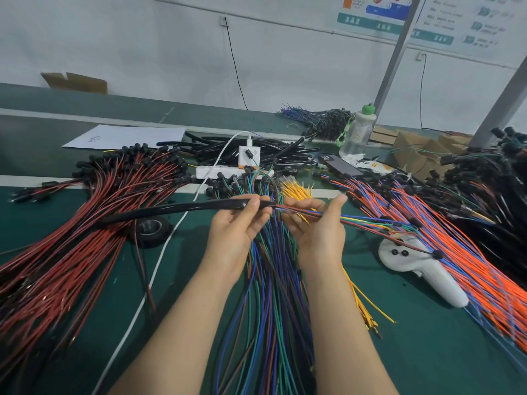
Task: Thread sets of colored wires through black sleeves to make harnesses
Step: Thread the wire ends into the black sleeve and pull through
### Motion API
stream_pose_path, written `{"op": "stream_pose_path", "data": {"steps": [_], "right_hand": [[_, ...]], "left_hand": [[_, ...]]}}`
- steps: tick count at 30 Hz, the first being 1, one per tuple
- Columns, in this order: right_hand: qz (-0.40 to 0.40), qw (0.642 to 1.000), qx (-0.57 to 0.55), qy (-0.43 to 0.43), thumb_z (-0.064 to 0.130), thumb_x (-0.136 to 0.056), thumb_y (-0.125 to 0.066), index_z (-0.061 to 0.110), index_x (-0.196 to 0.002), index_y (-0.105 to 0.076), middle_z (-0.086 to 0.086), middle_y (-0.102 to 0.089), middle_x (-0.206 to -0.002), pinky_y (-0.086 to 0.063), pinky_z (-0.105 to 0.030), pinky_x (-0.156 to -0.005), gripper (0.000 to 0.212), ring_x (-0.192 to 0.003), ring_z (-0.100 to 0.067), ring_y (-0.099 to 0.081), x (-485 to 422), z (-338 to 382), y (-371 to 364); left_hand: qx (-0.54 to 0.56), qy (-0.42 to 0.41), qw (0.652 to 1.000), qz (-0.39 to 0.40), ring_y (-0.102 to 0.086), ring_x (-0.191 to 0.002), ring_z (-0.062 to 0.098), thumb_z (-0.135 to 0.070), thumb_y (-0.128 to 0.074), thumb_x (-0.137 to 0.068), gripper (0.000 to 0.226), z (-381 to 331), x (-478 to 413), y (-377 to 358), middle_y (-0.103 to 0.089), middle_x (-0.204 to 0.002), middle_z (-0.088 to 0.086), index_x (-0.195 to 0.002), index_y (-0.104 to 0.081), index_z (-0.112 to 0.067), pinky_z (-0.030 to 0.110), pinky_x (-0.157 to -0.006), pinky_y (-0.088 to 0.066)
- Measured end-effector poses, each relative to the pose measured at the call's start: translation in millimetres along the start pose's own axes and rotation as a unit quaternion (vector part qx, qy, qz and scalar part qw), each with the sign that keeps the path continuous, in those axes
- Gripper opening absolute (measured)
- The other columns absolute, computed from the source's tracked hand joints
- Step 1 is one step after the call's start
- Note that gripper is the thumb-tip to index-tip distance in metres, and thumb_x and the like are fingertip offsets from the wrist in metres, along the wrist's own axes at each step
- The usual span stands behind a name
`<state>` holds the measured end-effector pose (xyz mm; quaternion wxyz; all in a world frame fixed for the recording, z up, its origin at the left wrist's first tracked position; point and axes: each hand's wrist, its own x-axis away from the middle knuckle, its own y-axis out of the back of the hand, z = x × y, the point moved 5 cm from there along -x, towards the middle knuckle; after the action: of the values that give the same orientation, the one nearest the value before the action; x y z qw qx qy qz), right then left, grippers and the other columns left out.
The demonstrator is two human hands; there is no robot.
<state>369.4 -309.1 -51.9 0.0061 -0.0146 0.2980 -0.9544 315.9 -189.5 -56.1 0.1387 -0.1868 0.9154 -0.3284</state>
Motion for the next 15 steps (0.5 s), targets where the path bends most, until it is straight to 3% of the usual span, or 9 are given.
{"op": "stream_pose_path", "data": {"steps": [15], "right_hand": [[-0.047,0.995,-0.053,0.073,0.052,-0.101,-0.027,0.008,-0.058,-0.046,-0.009,-0.063,-0.052,-0.050,-0.022,-0.046,0.064,-0.049,-0.019,-0.063,1.0,11.5,4.9]], "left_hand": [[-0.018,-0.010,1.000,0.006,-0.068,-0.076,0.011,-0.006,-0.055,-0.093,0.009,-6.5,0.1,1.7,-0.072,-0.099,0.012,-0.093,-0.063,-0.007,0.015,-0.067,-0.053]]}}
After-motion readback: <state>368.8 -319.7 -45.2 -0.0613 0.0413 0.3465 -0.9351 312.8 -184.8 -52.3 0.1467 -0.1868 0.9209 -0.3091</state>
